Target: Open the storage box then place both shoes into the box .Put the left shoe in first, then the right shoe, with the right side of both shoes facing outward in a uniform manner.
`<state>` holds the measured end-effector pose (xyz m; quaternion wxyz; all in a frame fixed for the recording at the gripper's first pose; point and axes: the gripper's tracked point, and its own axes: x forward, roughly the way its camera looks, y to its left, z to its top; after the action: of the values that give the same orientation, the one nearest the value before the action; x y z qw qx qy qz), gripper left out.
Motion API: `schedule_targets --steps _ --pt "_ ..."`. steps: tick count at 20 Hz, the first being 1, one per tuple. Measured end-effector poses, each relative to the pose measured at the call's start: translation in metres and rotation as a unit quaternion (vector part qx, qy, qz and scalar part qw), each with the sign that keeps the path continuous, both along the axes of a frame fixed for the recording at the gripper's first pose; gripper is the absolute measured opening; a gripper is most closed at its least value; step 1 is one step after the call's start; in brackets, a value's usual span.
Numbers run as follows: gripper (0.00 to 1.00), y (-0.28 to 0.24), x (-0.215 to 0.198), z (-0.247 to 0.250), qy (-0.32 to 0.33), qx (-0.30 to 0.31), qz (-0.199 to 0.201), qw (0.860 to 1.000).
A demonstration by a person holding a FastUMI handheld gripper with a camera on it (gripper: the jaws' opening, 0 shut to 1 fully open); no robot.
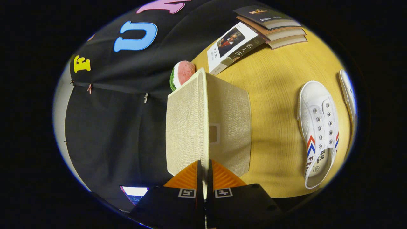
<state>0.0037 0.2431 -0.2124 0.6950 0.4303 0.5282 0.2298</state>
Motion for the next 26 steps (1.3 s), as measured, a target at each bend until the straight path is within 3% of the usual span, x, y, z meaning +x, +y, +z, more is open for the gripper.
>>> schedule_targets --steps 12,26 --pt "0.05 0.012 0.013 0.060 -0.055 0.017 -0.004 0.998" --pt "0.05 0.128 0.035 0.184 -0.152 0.063 0.060 0.984"
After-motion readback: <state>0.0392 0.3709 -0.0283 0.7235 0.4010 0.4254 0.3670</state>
